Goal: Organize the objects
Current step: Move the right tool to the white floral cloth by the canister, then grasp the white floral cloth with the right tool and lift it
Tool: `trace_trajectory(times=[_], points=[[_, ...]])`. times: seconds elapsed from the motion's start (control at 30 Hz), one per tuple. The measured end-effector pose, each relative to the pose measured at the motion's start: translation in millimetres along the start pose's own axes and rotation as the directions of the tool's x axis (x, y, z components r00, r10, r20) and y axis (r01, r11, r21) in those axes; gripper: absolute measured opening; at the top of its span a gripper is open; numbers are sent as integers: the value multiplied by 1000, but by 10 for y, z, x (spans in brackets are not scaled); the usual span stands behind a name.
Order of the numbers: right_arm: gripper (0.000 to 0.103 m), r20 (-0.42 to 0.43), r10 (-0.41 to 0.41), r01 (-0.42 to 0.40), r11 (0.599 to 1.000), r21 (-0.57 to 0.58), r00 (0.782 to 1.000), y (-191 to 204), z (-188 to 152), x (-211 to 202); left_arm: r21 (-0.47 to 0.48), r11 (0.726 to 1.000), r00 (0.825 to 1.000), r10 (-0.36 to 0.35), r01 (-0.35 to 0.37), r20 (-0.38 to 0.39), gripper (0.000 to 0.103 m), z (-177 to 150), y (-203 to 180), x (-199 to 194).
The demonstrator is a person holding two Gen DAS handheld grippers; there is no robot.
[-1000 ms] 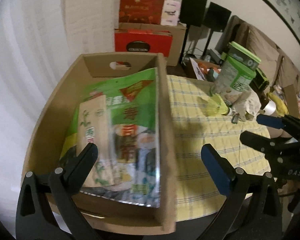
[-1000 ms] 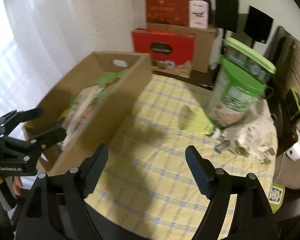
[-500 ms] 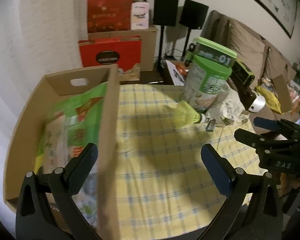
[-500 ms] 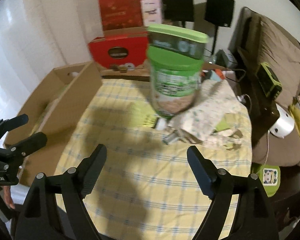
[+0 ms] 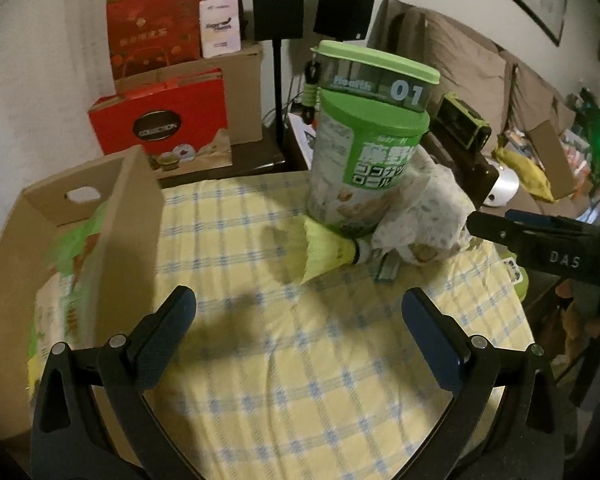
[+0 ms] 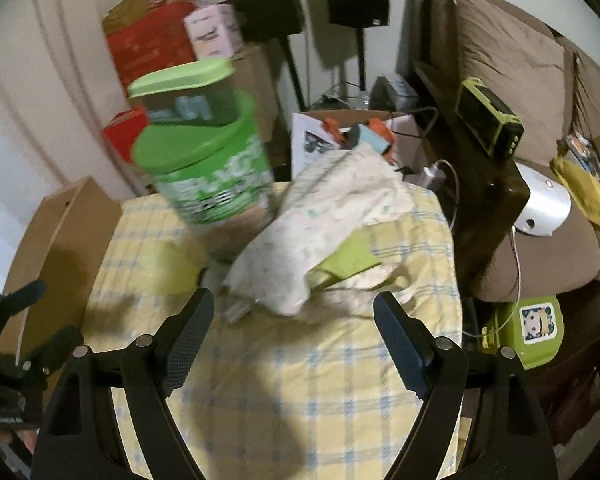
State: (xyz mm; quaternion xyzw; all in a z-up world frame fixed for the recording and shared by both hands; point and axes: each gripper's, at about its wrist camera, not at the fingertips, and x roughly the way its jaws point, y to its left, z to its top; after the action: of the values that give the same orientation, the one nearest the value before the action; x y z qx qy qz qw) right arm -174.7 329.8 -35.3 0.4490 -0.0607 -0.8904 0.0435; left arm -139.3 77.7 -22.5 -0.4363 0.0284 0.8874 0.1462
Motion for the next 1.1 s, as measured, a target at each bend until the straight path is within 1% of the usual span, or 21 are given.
trace_trajectory(times=[0.27,0.5,0.6,0.7,0.77,0.8,0.87,0.93,0.97,1.0,1.07,1.1], points=[[83,-9,-12,12,999,41,1000,-207,122,161,8,1000,1000,-3,3,12,103,135,-195,276],[82,-26,10,-8,997,72,1000,-293,174,309,6,999,999,-43,43,5,103,214,-350,497],[78,-29,34,-31,996,82,999,-306,210,358,6,997,997,-79,79,4,103,250,-433,594],[68,-31,62,-59,994,95,998,-316,244,416,21,996,996,-91,90,4,103,273,-524,667],[57,-39,69,-64,993,101,997,-321,271,467,30,994,995,-101,101,3,103,290,-581,718],[55,-44,75,-70,992,106,996,-322,281,501,32,994,994,-105,105,1,103,295,-609,736],[45,-56,85,-78,990,120,995,-326,292,560,33,994,994,-109,109,-4,102,307,-644,780],[42,-65,105,-95,986,137,992,-339,301,612,30,993,994,-113,113,-9,101,317,-679,821],[41,-67,115,-104,984,144,991,-346,303,629,29,992,992,-123,123,-11,101,319,-691,837],[38,-68,119,-108,983,145,991,-343,304,639,30,990,990,-138,139,-13,100,312,-711,852],[18,-70,128,-118,984,136,989,-331,304,650,41,986,987,-159,160,-23,98,301,-754,884],[15,-74,134,-123,983,133,988,-329,305,655,47,986,986,-162,163,-30,94,292,-775,897]])
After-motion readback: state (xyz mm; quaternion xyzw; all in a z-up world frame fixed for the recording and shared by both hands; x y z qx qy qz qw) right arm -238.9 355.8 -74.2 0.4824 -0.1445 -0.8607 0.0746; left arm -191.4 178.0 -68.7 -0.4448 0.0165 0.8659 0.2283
